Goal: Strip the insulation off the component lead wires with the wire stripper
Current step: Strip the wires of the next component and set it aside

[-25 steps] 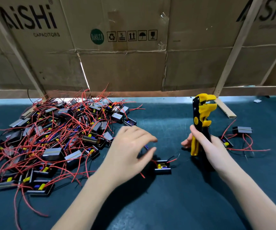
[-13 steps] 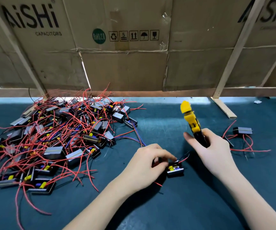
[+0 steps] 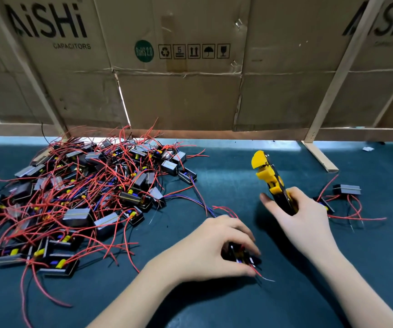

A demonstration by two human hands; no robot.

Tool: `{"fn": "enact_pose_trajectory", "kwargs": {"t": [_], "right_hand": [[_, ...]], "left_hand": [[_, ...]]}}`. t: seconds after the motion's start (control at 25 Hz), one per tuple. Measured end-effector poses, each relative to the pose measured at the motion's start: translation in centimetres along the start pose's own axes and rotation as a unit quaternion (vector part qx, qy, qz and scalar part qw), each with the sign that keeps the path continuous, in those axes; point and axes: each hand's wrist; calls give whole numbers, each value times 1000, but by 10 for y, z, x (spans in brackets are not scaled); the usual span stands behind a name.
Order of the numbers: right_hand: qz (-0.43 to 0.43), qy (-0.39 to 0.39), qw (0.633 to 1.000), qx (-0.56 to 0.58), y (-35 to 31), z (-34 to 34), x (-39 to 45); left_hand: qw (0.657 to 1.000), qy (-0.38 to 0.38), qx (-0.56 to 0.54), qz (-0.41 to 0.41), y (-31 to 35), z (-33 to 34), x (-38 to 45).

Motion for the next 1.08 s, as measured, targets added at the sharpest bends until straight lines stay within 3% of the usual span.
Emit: {"fn": "enact_pose_trajectory", "kwargs": {"t": [0.08, 0.12, 0.2, 0.28, 0.4, 0.56, 0.8, 1.08], "right_hand": [[-10, 0, 1000, -1, 0, 0, -1], [-15, 1, 1000, -2, 0, 0, 0], [-24, -3, 1000, -4, -1, 1, -1], [-43, -15, 999, -8, -1, 1, -1], [-71, -12, 996, -54, -1, 2, -1], [-89, 44, 972, -212, 0, 4, 2], [-102, 114, 910, -386, 8, 8, 7], [-137, 135, 883, -429, 3, 20, 8]], "left_hand": [[997, 35, 37, -61, -6, -2, -1], [984, 70, 110, -118, -9, -6, -1], [935, 122, 238, -234, -19, -12, -4], [921, 152, 239, -269, -27, -15, -7], [947, 198, 141, -209, -31, -16, -9], [961, 226, 65, -148, -34, -15, -7], [952, 260, -44, -155, -40, -10, -3], [945, 282, -84, -143, -43, -8, -1]]}}
Point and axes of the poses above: each hand's wrist, its own x-axis towards the middle knuckle, its own z-axis out of the palm, y = z × x, and after that the axes turned 11 degrees about -y, right-handed
